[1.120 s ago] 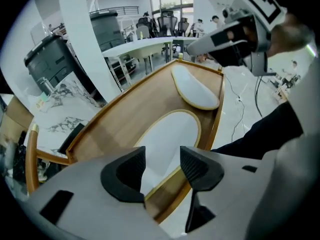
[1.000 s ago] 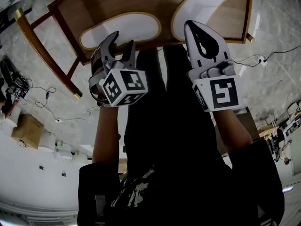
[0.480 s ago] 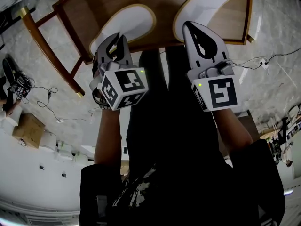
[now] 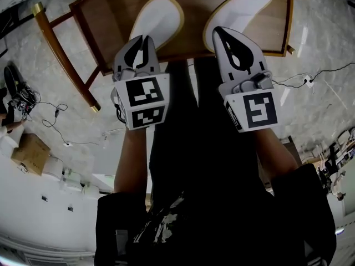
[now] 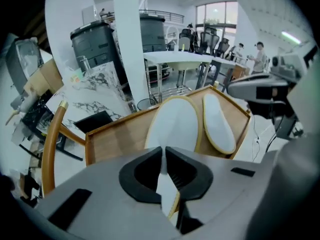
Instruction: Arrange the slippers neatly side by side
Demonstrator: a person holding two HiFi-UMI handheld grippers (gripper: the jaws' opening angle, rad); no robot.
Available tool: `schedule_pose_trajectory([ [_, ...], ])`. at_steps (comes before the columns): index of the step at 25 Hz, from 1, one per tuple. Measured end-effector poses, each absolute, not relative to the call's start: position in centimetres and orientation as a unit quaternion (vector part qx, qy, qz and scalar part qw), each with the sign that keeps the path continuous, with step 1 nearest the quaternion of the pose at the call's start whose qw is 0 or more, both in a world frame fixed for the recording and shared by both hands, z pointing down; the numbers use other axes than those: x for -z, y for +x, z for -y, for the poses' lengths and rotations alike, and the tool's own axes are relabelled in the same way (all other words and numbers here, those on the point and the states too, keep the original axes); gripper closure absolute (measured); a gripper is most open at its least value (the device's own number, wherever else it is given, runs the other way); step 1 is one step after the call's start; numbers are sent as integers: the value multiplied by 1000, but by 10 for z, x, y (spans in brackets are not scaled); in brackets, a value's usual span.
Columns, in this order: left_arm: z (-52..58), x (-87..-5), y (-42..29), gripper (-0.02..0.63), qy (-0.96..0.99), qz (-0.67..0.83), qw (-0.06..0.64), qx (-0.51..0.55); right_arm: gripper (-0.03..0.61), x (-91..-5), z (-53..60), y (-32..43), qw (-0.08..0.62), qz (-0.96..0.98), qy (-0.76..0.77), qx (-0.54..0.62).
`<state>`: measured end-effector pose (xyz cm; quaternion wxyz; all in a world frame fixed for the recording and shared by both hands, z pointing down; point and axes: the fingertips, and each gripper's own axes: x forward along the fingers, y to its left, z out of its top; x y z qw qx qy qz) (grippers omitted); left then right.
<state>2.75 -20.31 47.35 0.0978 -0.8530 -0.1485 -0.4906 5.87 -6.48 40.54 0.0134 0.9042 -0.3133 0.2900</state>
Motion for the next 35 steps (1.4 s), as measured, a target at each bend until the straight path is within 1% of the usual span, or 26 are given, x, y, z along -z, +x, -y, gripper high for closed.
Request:
schedule_pose_trajectory([
  [3, 202, -469, 31, 598, -859, 129, 71, 490, 580, -402, 67, 58, 15, 321, 902, -288],
  [7, 204, -469, 36, 597, -863, 90, 8, 497, 580, -399, 69, 62, 19, 331, 900, -283],
  [13, 208, -471, 43, 597, -868, 35, -65, 491, 580, -399, 74, 67, 22, 345, 893, -287],
  [21, 210, -478, 50, 597, -858, -31, -196, 473, 580, -403, 75, 73, 30, 364, 885, -288],
  [27, 221, -477, 59, 597, -865, -71, -212, 450, 580, -407, 74, 83, 31, 367, 882, -292],
  [33, 223, -489, 63, 597, -861, -61, -197, 465, 580, -412, 72, 87, 31, 364, 881, -302],
  [35, 220, -493, 64, 574, -860, -53, -198, 467, 580, -414, 71, 87, 30, 363, 880, -304],
])
